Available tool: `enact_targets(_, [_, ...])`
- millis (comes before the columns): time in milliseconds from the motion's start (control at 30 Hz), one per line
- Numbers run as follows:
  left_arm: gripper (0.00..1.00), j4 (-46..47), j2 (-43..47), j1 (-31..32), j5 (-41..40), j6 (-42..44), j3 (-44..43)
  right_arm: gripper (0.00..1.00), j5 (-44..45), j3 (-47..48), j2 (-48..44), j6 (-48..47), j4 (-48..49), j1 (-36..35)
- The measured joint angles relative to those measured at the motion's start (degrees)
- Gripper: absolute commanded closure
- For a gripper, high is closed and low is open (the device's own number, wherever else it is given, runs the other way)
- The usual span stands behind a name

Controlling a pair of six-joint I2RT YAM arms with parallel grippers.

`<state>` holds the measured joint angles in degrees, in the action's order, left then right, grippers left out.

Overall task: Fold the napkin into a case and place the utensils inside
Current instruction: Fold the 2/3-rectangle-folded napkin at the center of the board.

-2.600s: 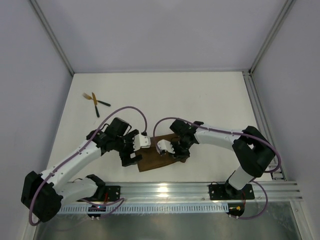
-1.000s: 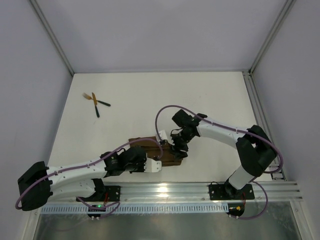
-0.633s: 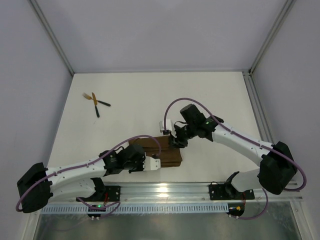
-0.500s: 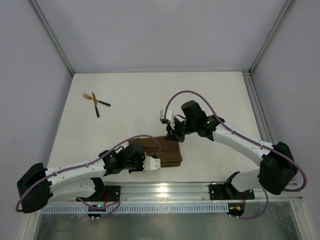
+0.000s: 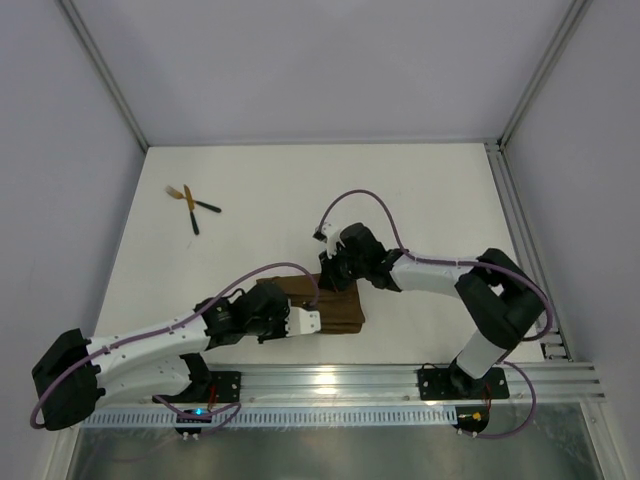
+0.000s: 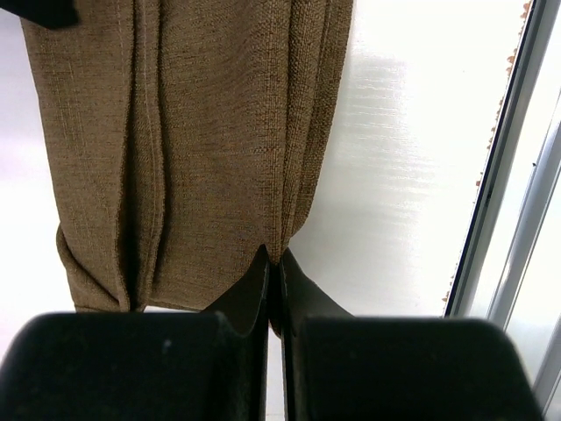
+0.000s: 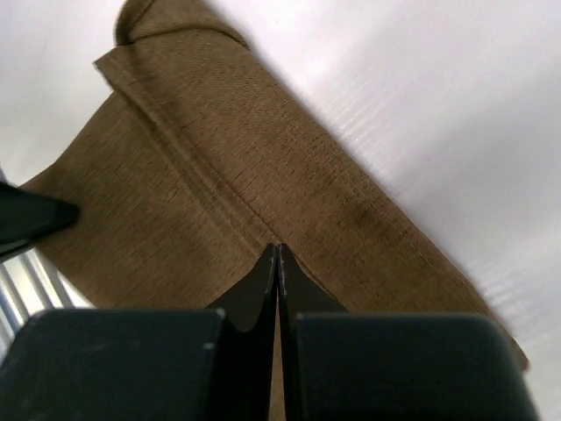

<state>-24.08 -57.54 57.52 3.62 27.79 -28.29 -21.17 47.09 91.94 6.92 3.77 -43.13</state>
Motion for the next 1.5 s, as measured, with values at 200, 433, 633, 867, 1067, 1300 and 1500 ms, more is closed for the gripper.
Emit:
enact_targets(200, [1.00, -0.2, -0.4, -1.0, 0.5, -0.9, -1.2, 0.97, 2.3, 1.0, 8.8, 6.9, 4.2, -0.5])
enact_targets(433, [1.00, -0.4, -3.7, -4.5, 0.5, -3.1, -5.0, 0.97, 5.8, 0.0, 9.0, 12.6, 7.4, -1.1])
enact_targets(633, [1.00, -0.6, -9.9, -13.9, 4.4, -5.5, -12.2, 0.97, 6.4, 0.0, 8.9, 12.8, 7.5, -1.5])
enact_targets(867, [1.00, -0.6, -13.5, -21.4, 8.7, -6.6, -14.3, 0.97, 5.4, 0.1, 9.1, 11.6, 7.3, -1.5])
enact_targets(1067, [1.00, -0.6, -19.4, -24.9, 11.0, -8.1, -16.7, 0.97, 2.5, 0.5, 9.7, 9.7, 7.6, -1.6])
enact_targets(1300, [1.00, 0.2, -24.2, -25.8, 11.2, -10.1, -20.3, 0.97, -0.3, -0.4, 9.3, 6.5, 8.3, -2.4])
enact_targets(1500, [1.00, 0.0, -24.0, -25.9, 11.8, -10.0, -20.1, 0.88, 2.6, -3.4, 4.2, 3.0, 6.1, -3.8])
